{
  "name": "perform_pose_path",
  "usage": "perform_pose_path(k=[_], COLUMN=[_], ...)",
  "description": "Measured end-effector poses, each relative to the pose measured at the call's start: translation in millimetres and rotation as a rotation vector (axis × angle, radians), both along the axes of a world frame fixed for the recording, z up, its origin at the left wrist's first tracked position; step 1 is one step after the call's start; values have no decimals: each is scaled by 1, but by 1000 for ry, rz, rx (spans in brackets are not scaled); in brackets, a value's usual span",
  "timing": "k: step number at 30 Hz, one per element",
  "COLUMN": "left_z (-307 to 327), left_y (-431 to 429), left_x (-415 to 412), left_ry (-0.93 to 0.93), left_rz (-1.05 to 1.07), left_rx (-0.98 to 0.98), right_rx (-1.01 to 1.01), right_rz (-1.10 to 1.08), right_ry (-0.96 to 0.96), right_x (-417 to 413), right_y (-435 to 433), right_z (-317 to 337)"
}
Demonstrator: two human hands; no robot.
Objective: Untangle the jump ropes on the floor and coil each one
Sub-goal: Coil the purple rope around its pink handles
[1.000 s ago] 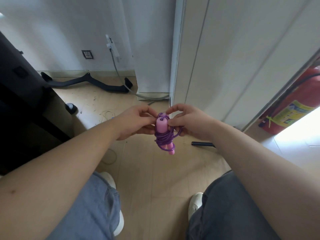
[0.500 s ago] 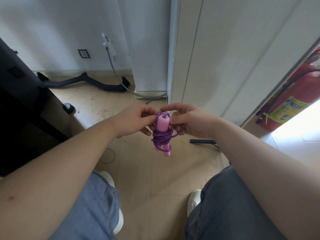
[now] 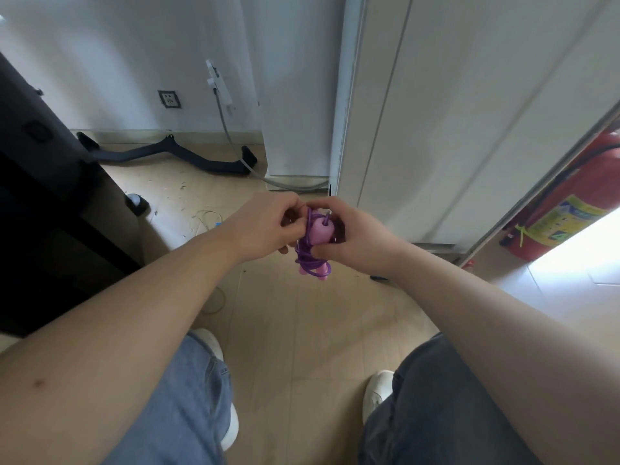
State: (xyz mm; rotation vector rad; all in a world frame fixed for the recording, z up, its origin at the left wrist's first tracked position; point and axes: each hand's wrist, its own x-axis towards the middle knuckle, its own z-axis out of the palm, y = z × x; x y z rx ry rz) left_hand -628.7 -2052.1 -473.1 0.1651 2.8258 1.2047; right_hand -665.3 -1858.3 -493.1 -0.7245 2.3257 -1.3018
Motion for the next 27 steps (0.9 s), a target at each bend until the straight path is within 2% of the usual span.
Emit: perform_pose_path(k=[3,8,10,14,21,27], left_z=[-2,-2,-4,-12,-9,-10], left_y=[3,11,13,15,18,21], left_x=[-1,-2,-1,-2,-5,-7], left_ry=[19,-80,-115,-59,-42,-10], left_rz=[84,205,243,353,437,448], left_rx=[134,316,297,178,279,275], right_rx=[-33,-31,-17,48,-71,-80], right_rz=[-50,-72,-58,-27,-331,-374], right_ry=[39,58,72,156,141,166], right_x=[-3,-1,1,7,6,9], right_y=[-2,0,0,-6,-15,-19], right_z=[-1,5,6,6,6,6])
